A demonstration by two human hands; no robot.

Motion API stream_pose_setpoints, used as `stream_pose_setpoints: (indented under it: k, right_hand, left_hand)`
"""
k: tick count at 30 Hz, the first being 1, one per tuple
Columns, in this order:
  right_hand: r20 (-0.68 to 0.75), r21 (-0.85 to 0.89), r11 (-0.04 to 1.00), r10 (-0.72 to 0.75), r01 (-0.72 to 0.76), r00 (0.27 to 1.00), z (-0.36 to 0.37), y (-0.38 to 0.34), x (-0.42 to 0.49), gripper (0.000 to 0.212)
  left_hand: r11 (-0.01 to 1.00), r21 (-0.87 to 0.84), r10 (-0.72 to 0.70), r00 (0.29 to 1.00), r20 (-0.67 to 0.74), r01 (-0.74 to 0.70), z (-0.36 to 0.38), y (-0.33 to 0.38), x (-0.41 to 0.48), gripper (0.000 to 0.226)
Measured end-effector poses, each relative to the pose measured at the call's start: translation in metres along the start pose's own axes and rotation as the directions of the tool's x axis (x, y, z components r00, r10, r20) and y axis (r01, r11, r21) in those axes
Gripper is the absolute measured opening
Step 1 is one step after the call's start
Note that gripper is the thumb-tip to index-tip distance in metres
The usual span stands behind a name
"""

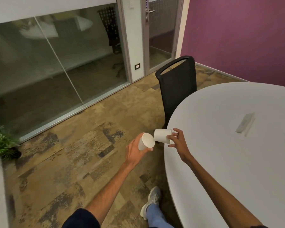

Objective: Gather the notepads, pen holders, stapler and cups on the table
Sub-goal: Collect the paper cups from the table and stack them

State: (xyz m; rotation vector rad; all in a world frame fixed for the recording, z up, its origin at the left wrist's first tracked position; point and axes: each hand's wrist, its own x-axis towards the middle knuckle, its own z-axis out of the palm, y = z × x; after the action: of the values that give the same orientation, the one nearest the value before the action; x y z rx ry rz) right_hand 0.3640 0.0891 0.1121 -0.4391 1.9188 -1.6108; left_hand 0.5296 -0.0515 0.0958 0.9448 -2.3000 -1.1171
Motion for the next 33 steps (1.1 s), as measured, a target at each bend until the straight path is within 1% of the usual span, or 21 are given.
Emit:
stream_pose_setpoints:
  k: [2,4,7,11,14,18,20,25,29,31,33]
  right_hand:
    - [0.009,0.016,1.0,0.002,-0.002,1.0,0.004,-0.003,0.022,0.052]
    - [0.0,0.038,0.999,-0.005,0.005,1.0,0.008,-0.007,0.047,0.05]
    - [-0.046,0.073,0.997,-0.007,0.01,0.999,0.012,-0.015,0.08,0.046]
    - [-0.115,0.115,0.993,0.0,0.014,0.993,0.013,-0.024,0.121,0.04]
    - [-0.143,0.103,0.995,-0.002,0.017,0.99,0.008,-0.027,0.149,0.039]
    - [-0.228,0.112,0.994,0.014,0.011,0.974,-0.006,-0.027,0.17,0.045]
    - [-0.274,0.109,0.994,0.018,0.012,0.962,-0.016,-0.027,0.175,0.046]
    - [-0.42,0.122,0.992,0.065,-0.015,0.905,-0.053,-0.018,0.176,0.053]
    - [-0.555,0.161,0.986,0.133,-0.051,0.821,-0.083,-0.008,0.167,0.058]
    - [-0.601,0.155,0.983,0.169,-0.094,0.781,-0.094,-0.002,0.161,0.061]
    - [-0.655,0.105,0.985,0.172,-0.137,0.736,-0.106,0.003,0.155,0.064]
  left_hand:
    - [1.0,-0.011,-0.022,1.0,-0.018,0.022,0.0,-0.003,0.025,0.087]
    - [1.0,-0.002,-0.026,1.0,-0.003,0.026,-0.001,-0.006,0.052,0.088]
    - [0.999,0.035,-0.001,0.998,0.069,-0.001,0.0,-0.01,0.096,0.087]
    - [0.999,0.045,-0.013,0.988,0.152,0.006,0.0,-0.006,0.156,0.089]
    - [0.999,0.039,0.024,0.984,0.179,-0.031,0.005,0.0,0.192,0.087]
    - [0.995,0.033,0.082,0.975,0.208,-0.091,0.023,0.006,0.224,0.087]
    - [0.993,0.02,0.105,0.963,0.248,-0.114,0.036,0.012,0.238,0.087]
    - [0.987,-0.009,0.154,0.922,0.356,-0.162,0.077,0.03,0.267,0.084]
    - [0.969,-0.068,0.239,0.841,0.485,-0.236,0.108,0.043,0.282,0.077]
    - [0.97,-0.056,0.228,0.812,0.537,-0.235,0.118,0.049,0.29,0.076]
    - [0.967,-0.041,0.23,0.789,0.569,-0.253,0.128,0.06,0.3,0.078]
